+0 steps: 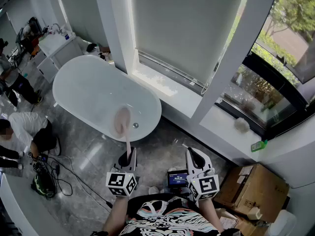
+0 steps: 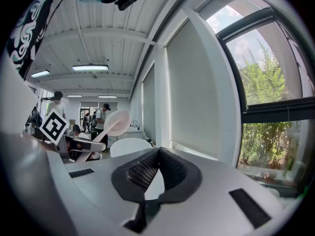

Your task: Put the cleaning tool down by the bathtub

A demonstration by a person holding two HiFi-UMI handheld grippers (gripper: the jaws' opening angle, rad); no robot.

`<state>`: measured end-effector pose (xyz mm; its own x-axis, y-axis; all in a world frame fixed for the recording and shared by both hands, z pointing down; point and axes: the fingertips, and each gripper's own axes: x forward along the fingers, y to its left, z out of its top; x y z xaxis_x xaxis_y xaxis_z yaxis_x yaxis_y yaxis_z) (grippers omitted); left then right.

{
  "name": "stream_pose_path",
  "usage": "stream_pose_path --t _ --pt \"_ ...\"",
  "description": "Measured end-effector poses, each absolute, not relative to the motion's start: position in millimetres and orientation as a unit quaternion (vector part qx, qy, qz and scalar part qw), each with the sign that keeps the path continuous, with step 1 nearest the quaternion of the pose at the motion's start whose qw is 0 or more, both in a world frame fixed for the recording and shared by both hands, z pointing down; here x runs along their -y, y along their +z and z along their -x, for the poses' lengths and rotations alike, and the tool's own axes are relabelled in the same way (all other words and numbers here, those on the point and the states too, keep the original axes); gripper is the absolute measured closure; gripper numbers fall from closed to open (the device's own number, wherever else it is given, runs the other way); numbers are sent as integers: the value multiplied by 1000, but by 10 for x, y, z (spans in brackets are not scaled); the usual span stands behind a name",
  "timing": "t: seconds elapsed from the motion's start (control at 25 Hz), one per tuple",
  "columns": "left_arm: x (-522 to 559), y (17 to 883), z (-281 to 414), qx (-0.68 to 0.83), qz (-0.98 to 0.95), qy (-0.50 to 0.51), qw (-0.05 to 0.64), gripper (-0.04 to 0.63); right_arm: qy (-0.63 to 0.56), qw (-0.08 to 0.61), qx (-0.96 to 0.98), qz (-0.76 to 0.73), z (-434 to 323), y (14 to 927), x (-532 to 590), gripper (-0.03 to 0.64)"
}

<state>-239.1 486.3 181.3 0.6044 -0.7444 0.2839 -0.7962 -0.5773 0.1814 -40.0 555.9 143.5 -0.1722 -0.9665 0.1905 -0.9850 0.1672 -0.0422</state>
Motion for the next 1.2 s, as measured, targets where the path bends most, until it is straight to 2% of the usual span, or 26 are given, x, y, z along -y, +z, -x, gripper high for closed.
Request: stream_pose_path --t 0.36,0.64,1.2 --pt "-5805 1526 2009 391 -908 69 134 558 67 68 770 -631 339 1300 -6204 591" --pt "-5966 1396 1750 391 -910 59 126 558 79 35 766 -637 49 1269 -6467 591" --pt "-5915 1330 1129 393 -911 57 110 558 66 24 756 -651 -602 1255 -6523 591"
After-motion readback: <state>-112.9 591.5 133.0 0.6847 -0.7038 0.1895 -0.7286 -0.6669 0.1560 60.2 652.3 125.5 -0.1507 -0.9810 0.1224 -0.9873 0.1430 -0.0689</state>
